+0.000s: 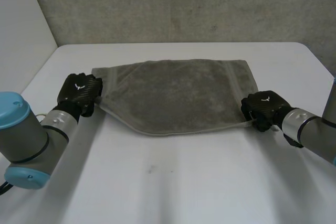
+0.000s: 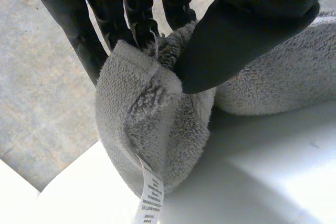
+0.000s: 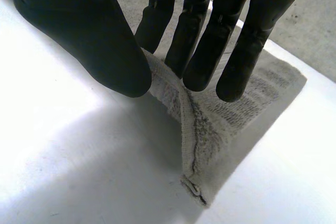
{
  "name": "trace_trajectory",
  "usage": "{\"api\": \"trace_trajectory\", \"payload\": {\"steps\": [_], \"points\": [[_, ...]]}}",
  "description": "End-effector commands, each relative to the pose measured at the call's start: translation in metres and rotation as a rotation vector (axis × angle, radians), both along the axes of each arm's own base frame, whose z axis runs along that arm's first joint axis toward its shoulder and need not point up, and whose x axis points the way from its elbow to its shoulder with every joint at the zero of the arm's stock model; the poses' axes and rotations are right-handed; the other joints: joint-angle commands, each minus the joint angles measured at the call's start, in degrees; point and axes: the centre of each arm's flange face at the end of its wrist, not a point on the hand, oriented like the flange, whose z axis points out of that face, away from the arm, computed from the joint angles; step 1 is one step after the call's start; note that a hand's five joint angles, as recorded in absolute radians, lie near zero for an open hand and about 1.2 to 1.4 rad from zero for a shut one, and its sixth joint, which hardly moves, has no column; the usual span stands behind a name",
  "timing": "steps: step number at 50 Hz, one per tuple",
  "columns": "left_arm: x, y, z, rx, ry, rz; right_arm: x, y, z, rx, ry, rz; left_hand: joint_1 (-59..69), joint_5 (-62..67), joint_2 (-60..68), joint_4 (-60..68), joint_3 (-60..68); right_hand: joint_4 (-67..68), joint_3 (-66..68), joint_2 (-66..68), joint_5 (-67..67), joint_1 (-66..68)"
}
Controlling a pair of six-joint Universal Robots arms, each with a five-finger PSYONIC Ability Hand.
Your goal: Fold the towel.
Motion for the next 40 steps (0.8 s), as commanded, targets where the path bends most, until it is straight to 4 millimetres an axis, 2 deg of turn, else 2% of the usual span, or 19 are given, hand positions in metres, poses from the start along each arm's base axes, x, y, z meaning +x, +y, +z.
{"api": "trace_trajectory", "payload": {"steps": [1, 3, 5, 20, 23, 24, 25, 26, 33, 35, 36, 40], "points": [[0.000, 0.001, 0.003, -0.001, 0.003, -0.005, -0.011, -0.012, -0.008, 0.029, -0.083, -0.031, 11.6, 10.6, 10.2, 10.3, 10.3, -3.8, -3.5, -3.2, -0.4, 0.1], [0.000, 0.001, 0.002, 0.001, 0.004, -0.007, -0.014, -0.015, -0.012, 0.031, -0.084, -0.043, 11.6, 10.6, 10.2, 10.3, 10.3, -11.4, -11.0, -10.7, -8.0, -7.4], [-0.001, 0.002, 0.002, 0.001, 0.004, -0.008, -0.015, -0.016, -0.012, 0.029, -0.084, -0.045, 11.6, 10.6, 10.2, 10.3, 10.3, -12.9, -12.5, -12.3, -9.5, -9.0], [0.000, 0.000, -0.001, 0.009, 0.007, -0.005, -0.022, -0.030, -0.024, 0.003, -0.062, -0.072, 11.6, 10.6, 10.2, 10.3, 10.3, -18.1, -17.8, -17.5, -14.7, -14.2], [0.000, 0.000, -0.001, 0.011, 0.007, -0.005, -0.024, -0.032, -0.023, -0.004, -0.055, -0.073, 11.6, 10.6, 10.2, 10.3, 10.3, -11.7, -11.4, -11.1, -8.4, -7.8], [0.000, 0.000, -0.001, 0.011, 0.007, -0.005, -0.025, -0.033, -0.022, -0.004, -0.054, -0.077, 11.6, 10.6, 10.2, 10.3, 10.3, 2.1, 2.5, 2.7, 5.5, 6.0], [0.000, 0.001, -0.002, 0.012, 0.006, -0.005, -0.025, -0.033, -0.022, -0.004, -0.054, -0.077, 11.6, 10.6, 10.2, 10.3, 10.3, 2.2, 2.6, 2.9, 5.6, 6.1], [0.000, 0.001, -0.002, 0.015, 0.006, -0.003, -0.026, -0.034, -0.021, -0.009, -0.053, -0.081, 11.6, 10.6, 10.2, 10.3, 10.3, 13.3, 13.7, 14.0, 16.7, 17.2], [0.001, 0.010, -0.007, 0.076, -0.019, -0.006, -0.034, -0.037, 0.004, -0.068, -0.033, -0.106, 11.6, 10.6, 10.2, 10.3, 10.3, 13.4, 13.8, 14.1, 16.8, 17.3], [0.003, 0.015, -0.008, 0.113, -0.029, -0.004, -0.034, -0.028, 0.022, -0.093, 0.012, -0.093, 11.6, 10.6, 10.2, 10.3, 10.3, 13.4, 13.8, 14.1, 16.8, 17.3], [0.004, 0.020, -0.010, 0.160, -0.041, -0.005, -0.034, -0.028, 0.022, -0.093, 0.012, -0.092, 11.6, 10.6, 10.2, 10.3, 10.3, 13.4, 13.8, 14.1, 16.8, 17.3], [0.007, 0.036, -0.008, 0.267, -0.077, -0.007, -0.036, -0.003, 0.042, -0.056, 0.121, -0.040, 11.6, 10.6, 10.2, 10.3, 10.3, 13.4, 13.8, 14.1, 16.8, 17.3]]}}
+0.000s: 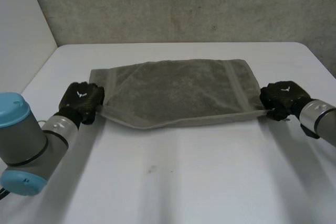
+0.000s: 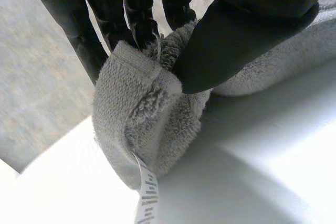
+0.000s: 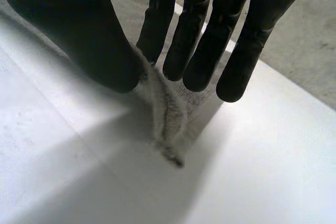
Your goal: Fold the towel.
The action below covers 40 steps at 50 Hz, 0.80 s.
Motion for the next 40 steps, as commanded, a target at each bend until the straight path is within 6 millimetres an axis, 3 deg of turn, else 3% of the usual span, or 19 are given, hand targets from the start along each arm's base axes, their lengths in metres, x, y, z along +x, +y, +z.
{"api": "trace_trajectory", "payload": {"steps": [1, 5, 7, 8, 9, 10, 14, 18, 24, 27, 28, 33, 37, 40], "points": [[0.007, 0.033, 0.000, 0.229, -0.090, -0.008, -0.003, 0.029, 0.032, 0.020, 0.132, 0.052, 11.6, 10.6, 10.2, 10.3, 10.3, 11.4, 11.8, 12.6, 18.0, 17.8], [0.014, 0.055, 0.002, 0.362, -0.196, -0.029, -0.022, 0.058, 0.049, 0.141, 0.269, 0.090, 11.6, 10.6, 10.2, 10.3, 10.3, 11.4, 11.8, 12.6, 18.0, 17.8], [0.020, 0.079, 0.007, 0.487, -0.299, -0.071, -0.028, 0.069, 0.053, 0.202, 0.317, 0.114, 11.6, 10.6, 10.2, 10.3, 10.3, 11.4, 11.8, 12.6, 18.0, 17.8], [0.020, 0.079, 0.007, 0.488, -0.300, -0.072, -0.033, 0.081, 0.057, 0.255, 0.360, 0.143, 11.6, 10.6, 10.2, 10.3, 10.3, 11.4, 11.8, 12.6, 18.0, 17.8], [0.022, 0.089, 0.014, 0.534, -0.328, -0.087, -0.033, 0.081, 0.057, 0.256, 0.360, 0.143, 11.6, 10.6, 10.2, 10.3, 10.3, 11.4, 11.8, 12.6, 18.0, 17.8], [0.024, 0.099, 0.022, 0.564, -0.342, -0.100, -0.037, 0.093, 0.062, 0.300, 0.399, 0.172, 11.6, 10.6, 10.2, 10.3, 10.3, 11.4, 11.8, 12.6, 18.0, 17.8], [0.025, 0.109, 0.038, 0.552, -0.339, -0.109, -0.047, 0.117, 0.080, 0.324, 0.501, 0.237, 11.6, 10.6, 10.2, 10.3, 10.3, 11.4, 11.8, 12.6, 18.0, 17.8], [0.022, 0.108, 0.057, 0.426, -0.317, -0.110, -0.048, 0.115, 0.085, 0.276, 0.524, 0.237, 11.6, 10.6, 10.2, 10.3, 10.3, 11.4, 11.8, 12.6, 18.0, 17.8], [0.016, 0.086, 0.059, 0.255, -0.283, -0.085, -0.046, 0.090, 0.088, 0.146, 0.459, 0.147, 11.6, 10.6, 10.2, 10.3, 10.3, 11.4, 11.8, 12.6, 18.0, 17.8], [0.011, 0.069, 0.051, 0.180, -0.271, -0.079, -0.039, 0.065, 0.081, 0.098, 0.399, 0.108, 11.6, 10.6, 10.2, 10.3, 10.3, 11.4, 11.8, 12.6, 18.0, 17.8], [0.009, 0.061, 0.042, 0.171, -0.273, -0.076, -0.039, 0.065, 0.081, 0.098, 0.398, 0.107, 11.6, 10.6, 10.2, 10.3, 10.3, 11.4, 11.8, 12.6, 18.0, 17.8], [0.002, 0.038, 0.022, 0.169, -0.270, -0.078, -0.003, 0.024, 0.065, 0.013, 0.312, 0.106, 11.6, 10.6, 10.2, 10.3, 10.3, 11.4, 11.8, 12.6, 18.0, 17.8], [-0.004, 0.011, 0.008, 0.157, -0.256, -0.061, 0.008, 0.003, 0.050, -0.017, 0.310, 0.076, 11.6, 10.6, 10.2, 10.3, 10.3, 11.4, 11.8, 12.6, 18.0, 17.8], [-0.005, 0.002, 0.003, 0.144, -0.249, -0.052, 0.021, -0.016, 0.038, -0.074, 0.310, 0.060, 11.6, 10.6, 10.2, 10.3, 10.3, 11.4, 11.8, 12.6, 18.0, 17.8]]}}
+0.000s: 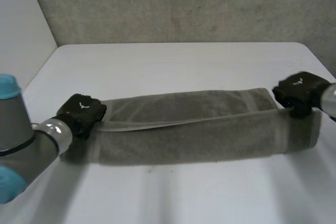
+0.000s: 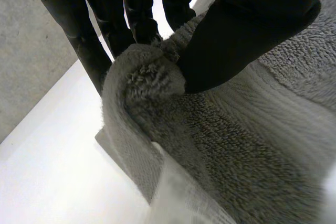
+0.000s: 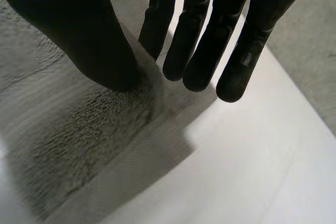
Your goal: Fold the towel.
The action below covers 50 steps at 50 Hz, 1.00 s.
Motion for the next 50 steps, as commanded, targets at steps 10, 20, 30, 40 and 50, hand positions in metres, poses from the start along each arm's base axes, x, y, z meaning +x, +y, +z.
{"api": "trace_trajectory", "payload": {"steps": [10, 20, 30, 40, 50], "points": [[-0.018, -0.082, -0.042, -0.121, 0.062, 0.048, 0.049, -0.084, -0.067, -0.210, -0.053, -0.081, 11.6, 10.6, 10.2, 10.3, 10.3, 11.4, 11.8, 12.6, 18.0, 17.8], [-0.020, -0.102, -0.055, -0.153, 0.054, 0.085, 0.064, -0.106, -0.092, -0.252, -0.059, -0.072, 11.6, 10.6, 10.2, 10.3, 10.3, 11.4, 11.8, 12.6, 18.0, 17.8], [-0.024, -0.119, -0.056, -0.228, 0.074, 0.090, 0.073, -0.122, -0.095, -0.363, -0.083, -0.073, 11.6, 10.6, 10.2, 10.3, 10.3, 11.4, 11.8, 12.6, 18.0, 17.8], [-0.028, -0.112, -0.065, -0.211, 0.052, 0.070, 0.095, -0.113, -0.101, -0.417, -0.088, -0.018, -58.4, -59.4, -59.8, -59.7, -59.7, -58.6, -58.2, -57.4, -52.0, -52.2], [-0.028, -0.106, -0.010, -0.312, 0.099, 0.073, 0.079, -0.100, -0.017, -0.586, -0.188, -0.112, -58.4, -59.4, -59.8, -59.7, -59.7, -58.6, -58.2, -57.4, -52.0, -52.2]]}}
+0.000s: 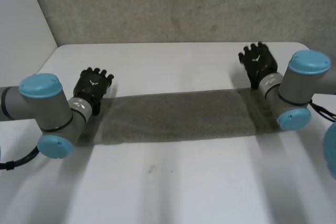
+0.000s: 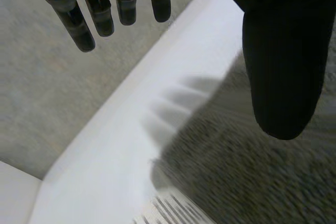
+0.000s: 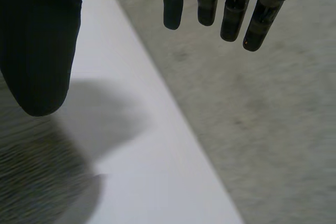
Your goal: Fold the towel.
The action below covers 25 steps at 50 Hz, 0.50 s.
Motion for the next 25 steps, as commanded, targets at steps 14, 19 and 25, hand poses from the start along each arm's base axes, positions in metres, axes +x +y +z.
{"api": "trace_trajectory", "payload": {"steps": [14, 19, 25], "points": [[0.017, 0.071, 0.076, -0.017, 0.163, 0.003, -0.068, 0.074, 0.074, 0.248, -0.185, -0.010, -0.7, -1.9, 0.0, -0.1, 0.0, 7.2, 8.4, 6.9, 6.4, 6.4], [0.018, 0.088, 0.072, 0.045, 0.246, 0.007, -0.085, 0.083, 0.053, 0.377, -0.190, 0.006, -0.7, -1.9, 0.0, -0.1, 0.0, 15.2, 16.4, 14.8, 14.3, 14.3], [0.018, 0.101, 0.067, 0.093, 0.293, 0.007, -0.102, 0.092, 0.022, 0.457, -0.132, -0.003, -0.7, -1.9, 0.0, -0.1, 0.0, 15.2, 16.4, 14.9, 14.3, 14.3]]}}
